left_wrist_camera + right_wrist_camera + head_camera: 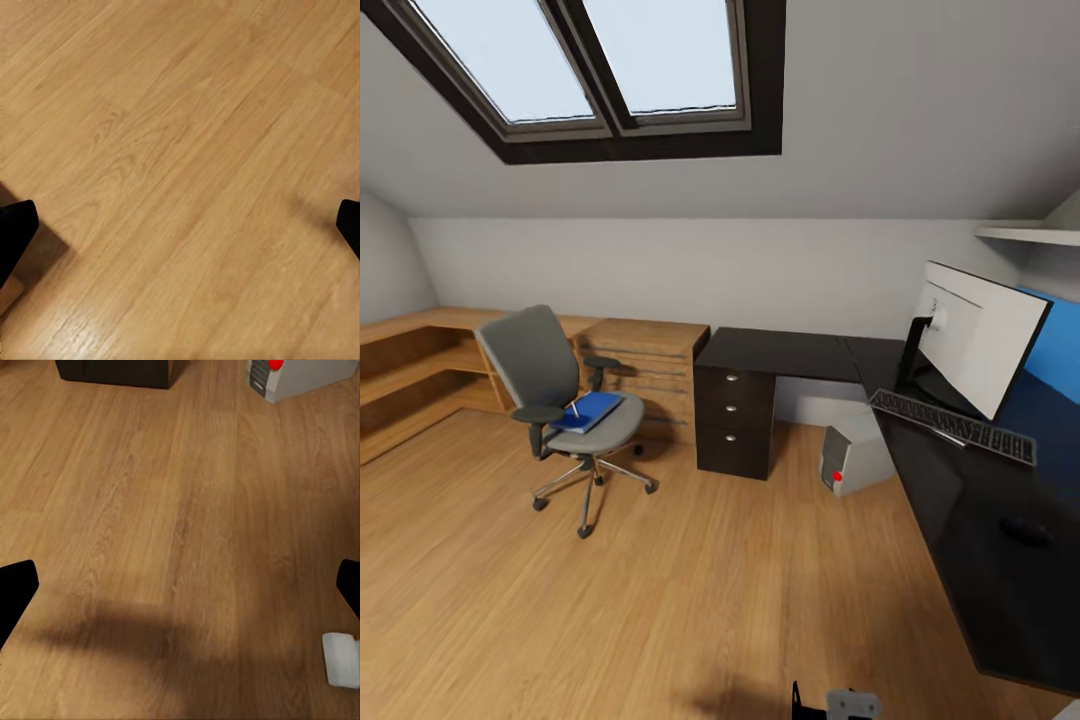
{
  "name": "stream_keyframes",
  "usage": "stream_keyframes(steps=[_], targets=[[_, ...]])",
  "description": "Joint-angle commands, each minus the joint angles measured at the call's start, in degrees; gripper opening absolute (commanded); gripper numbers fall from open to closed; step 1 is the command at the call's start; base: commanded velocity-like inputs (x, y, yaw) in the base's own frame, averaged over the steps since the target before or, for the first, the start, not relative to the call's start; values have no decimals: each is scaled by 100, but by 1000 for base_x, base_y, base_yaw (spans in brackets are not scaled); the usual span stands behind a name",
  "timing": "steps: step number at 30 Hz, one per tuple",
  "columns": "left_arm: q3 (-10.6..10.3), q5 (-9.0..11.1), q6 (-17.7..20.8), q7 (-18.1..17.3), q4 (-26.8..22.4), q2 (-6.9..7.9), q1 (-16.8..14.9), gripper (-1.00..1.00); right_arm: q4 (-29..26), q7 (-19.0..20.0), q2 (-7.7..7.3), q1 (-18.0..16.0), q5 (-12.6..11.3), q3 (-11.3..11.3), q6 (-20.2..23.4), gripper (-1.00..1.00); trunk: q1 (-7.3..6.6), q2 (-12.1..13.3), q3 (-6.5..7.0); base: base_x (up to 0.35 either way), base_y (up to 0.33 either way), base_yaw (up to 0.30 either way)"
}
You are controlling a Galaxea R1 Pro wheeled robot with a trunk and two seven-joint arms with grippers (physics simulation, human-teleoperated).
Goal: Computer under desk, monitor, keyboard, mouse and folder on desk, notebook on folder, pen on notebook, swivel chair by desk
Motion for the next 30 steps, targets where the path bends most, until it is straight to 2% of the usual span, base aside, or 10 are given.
stream_keyframes(steps=[1, 30], targets=[[-35, 61, -33, 34, 1, 6, -4, 100, 10, -37, 0, -5, 61, -35, -18, 100, -23, 38, 13, 0, 0, 0], [-38, 63, -33, 34, 1, 6, -4, 100, 10, -52, 17, -5, 54, -35, -23, 100, -660, 1202, 533, 0, 0, 0]])
